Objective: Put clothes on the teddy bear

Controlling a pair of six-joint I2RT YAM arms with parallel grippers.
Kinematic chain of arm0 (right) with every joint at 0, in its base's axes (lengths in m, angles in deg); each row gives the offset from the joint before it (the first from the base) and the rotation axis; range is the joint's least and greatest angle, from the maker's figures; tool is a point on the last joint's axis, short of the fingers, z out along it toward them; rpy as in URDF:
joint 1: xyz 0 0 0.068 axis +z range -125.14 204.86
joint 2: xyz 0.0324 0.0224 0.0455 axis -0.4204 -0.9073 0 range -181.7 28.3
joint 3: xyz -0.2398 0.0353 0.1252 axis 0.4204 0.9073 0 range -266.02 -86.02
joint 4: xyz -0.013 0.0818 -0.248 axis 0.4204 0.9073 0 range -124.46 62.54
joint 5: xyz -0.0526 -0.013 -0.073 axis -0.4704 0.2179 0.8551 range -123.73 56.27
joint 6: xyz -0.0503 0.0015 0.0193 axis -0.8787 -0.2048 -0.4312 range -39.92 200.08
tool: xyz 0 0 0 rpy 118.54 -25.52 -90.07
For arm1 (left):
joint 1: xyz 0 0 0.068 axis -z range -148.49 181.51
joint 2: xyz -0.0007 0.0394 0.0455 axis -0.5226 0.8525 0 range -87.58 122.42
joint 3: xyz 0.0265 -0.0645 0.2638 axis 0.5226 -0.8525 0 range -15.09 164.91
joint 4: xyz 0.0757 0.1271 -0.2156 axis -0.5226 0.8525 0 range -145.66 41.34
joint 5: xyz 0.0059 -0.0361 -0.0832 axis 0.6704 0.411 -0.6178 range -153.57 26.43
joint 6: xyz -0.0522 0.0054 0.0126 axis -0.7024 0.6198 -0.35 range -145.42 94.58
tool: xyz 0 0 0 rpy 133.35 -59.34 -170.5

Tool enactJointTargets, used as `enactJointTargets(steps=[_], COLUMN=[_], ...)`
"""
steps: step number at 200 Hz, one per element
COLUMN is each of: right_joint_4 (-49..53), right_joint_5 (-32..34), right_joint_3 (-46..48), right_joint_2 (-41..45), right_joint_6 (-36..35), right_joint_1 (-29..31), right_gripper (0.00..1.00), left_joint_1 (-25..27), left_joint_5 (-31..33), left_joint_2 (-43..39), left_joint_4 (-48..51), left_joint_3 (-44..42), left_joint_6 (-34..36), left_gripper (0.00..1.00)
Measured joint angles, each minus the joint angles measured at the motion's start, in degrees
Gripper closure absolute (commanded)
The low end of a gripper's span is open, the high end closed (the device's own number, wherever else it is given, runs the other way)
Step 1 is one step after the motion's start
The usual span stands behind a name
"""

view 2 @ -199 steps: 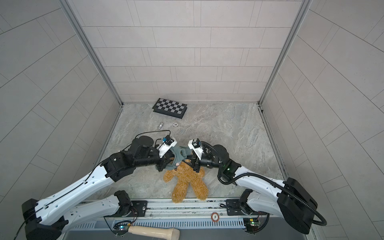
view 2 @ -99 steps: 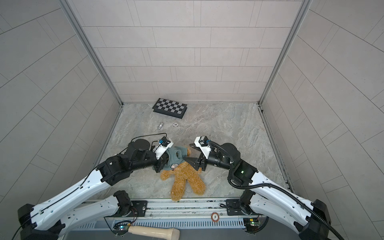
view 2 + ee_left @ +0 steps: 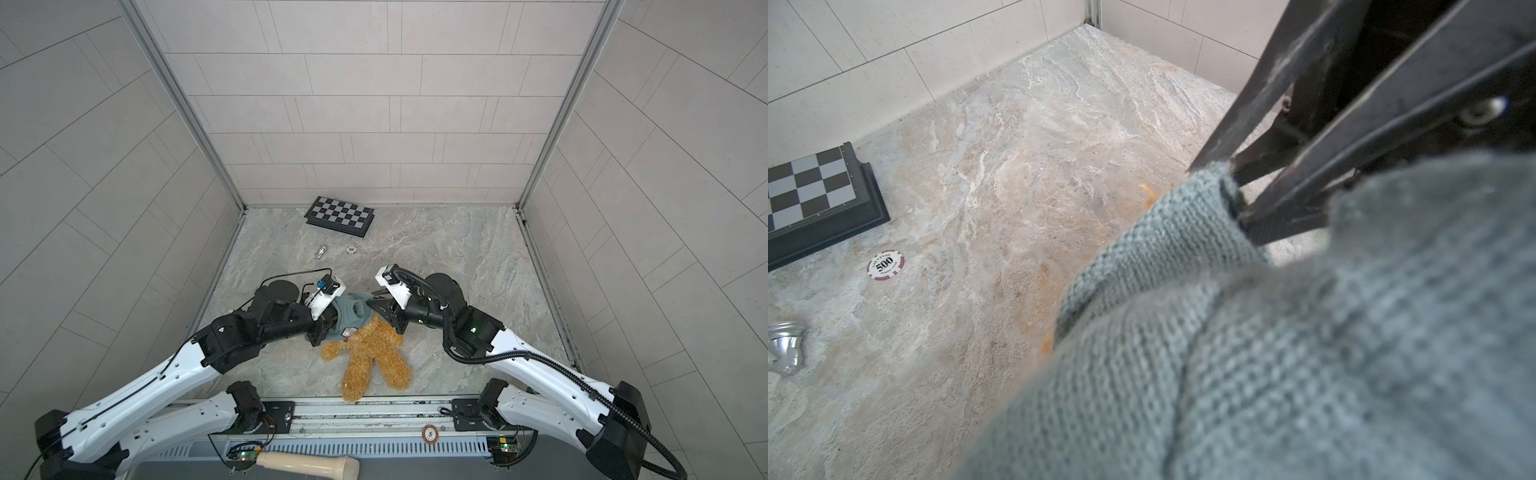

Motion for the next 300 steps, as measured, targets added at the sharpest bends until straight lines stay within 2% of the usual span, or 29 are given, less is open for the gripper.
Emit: enactJointTargets(steps=[10,21,33,81,122,132,151,170,202,246,263,300], right_joint_4=[0.22,0.44,0.66,1.2,1.22,1.22,1.66,1.86,1.88,2.36,2.97,4.9], right_joint_5=[0.0,0.0,0.02,-0.04,0.98,1.73,2.99,3.91,4.92,4.76,4.63,6.86], right_joint_3=[-0.09,-0.22,-0.33,-1.62,-2.38,-2.43,-2.86,-3.61,-5.33,-6.12,-6.19,-6.16], right_joint_2=[-0.24,-0.68,-1.11,-2.29,-3.63,-3.63,-3.63,-3.65,-5.01,-6.82,-6.8,-5.57], right_joint_6=[0.07,0.09,0.39,0.2,0.94,1.07,1.4,1.55,2.16,2.1,2.38,1.92], right_joint_1=[0.0,0.0,0.02,1.01,1.73,1.77,1.77,1.77,1.77,1.77,1.77,1.77], right_gripper=[0.73,0.64,0.61,0.77,0.84,0.79,0.59,0.57,0.67,0.88,1.0,1.0], left_joint_1=[0.0,0.0,0.0,0.0,0.0,0.0,0.0,0.0,0.0,0.0,0.0,0.0], left_joint_5=[0.0,0.04,0.11,0.66,1.2,1.31,1.4,1.36,1.29,1.36,1.49,2.93], left_joint_2=[0.0,0.0,-0.02,-0.2,0.2,0.24,0.22,0.22,0.2,0.15,0.15,0.09], left_joint_4=[-0.02,-0.02,-0.02,-0.2,-0.2,-0.2,-0.2,-0.2,-0.26,-0.31,-0.35,-0.48], left_joint_3=[0.0,0.0,-0.04,-0.42,-0.44,-0.44,-0.44,-0.44,-0.55,-0.7,-0.85,-0.98], left_joint_6=[0.0,0.0,0.0,0.0,0.0,0.0,0.0,-0.02,-0.02,-0.02,-0.02,-0.26], left_gripper=[1.0,1.0,1.0,1.0,1.0,1.0,1.0,1.0,1.0,1.0,1.0,1.0])
